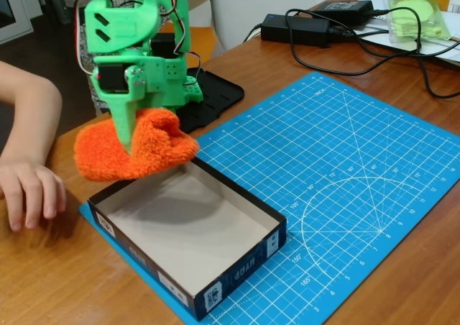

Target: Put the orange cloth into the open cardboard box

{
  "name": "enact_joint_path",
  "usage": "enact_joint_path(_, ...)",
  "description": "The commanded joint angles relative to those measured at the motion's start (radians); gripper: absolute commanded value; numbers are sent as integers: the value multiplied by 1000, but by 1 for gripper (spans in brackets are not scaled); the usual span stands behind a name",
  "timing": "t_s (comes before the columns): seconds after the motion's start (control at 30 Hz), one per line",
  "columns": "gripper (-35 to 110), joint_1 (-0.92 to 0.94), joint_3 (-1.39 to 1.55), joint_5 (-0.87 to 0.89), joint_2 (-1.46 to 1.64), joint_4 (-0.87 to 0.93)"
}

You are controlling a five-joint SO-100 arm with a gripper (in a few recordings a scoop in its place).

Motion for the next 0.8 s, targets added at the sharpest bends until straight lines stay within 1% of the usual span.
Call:
enact_joint_path(0.0, 0, -17, 26, 75, 25, -55)
enact_joint_path(0.27, 0, -49, 61, 175, -126, -158)
enact_joint_path(0.6, 0, -34, 78, 170, -219, -224)
enact_joint_path(0.77, 0, -38, 35, 181, -341, -245)
